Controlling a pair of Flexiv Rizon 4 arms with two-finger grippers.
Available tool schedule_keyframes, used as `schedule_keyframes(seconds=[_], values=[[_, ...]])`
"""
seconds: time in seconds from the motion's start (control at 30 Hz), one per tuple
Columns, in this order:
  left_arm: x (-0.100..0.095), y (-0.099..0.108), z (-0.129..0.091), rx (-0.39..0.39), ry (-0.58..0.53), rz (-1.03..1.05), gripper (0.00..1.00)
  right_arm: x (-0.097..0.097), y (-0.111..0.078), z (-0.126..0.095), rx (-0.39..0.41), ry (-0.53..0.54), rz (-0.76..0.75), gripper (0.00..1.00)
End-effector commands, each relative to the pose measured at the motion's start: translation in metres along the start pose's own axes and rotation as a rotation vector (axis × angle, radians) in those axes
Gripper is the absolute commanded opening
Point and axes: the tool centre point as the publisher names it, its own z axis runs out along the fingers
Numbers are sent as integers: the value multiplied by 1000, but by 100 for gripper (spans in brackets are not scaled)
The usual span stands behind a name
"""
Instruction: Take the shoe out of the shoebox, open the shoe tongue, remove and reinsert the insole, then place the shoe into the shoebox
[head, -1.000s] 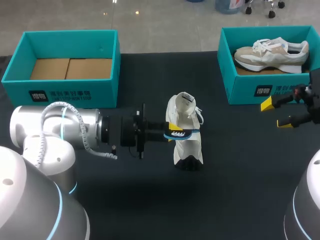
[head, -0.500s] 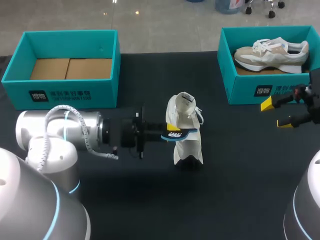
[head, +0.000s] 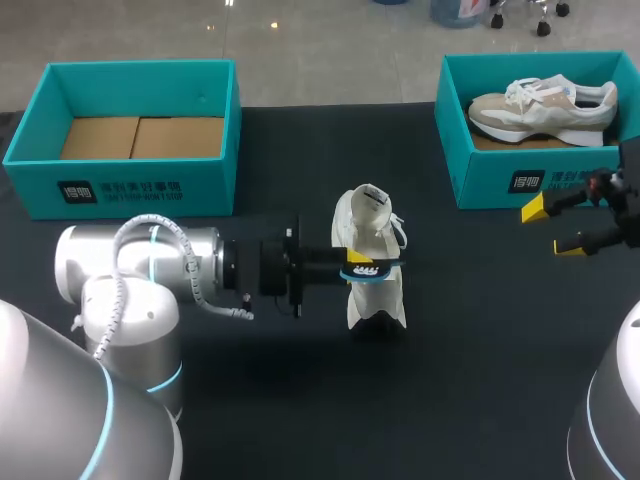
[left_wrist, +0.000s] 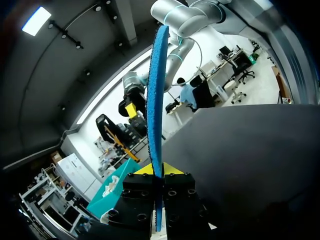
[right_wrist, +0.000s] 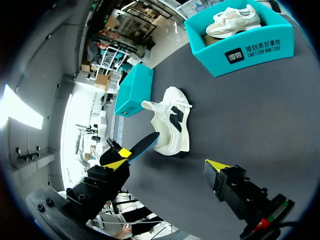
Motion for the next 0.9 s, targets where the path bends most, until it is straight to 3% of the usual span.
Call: schedule_keyframes(seconds=[0.03, 0.67, 0.9], values=[[-1, 5, 11, -2, -3, 4, 0, 0, -1, 0, -1, -3, 1, 100], [-2, 9, 15, -20, -5, -3, 0, 0, -1, 0, -1, -3, 1, 100], [4, 23, 18, -24, 8, 22, 0, 0, -1, 0, -1, -3, 1, 100]])
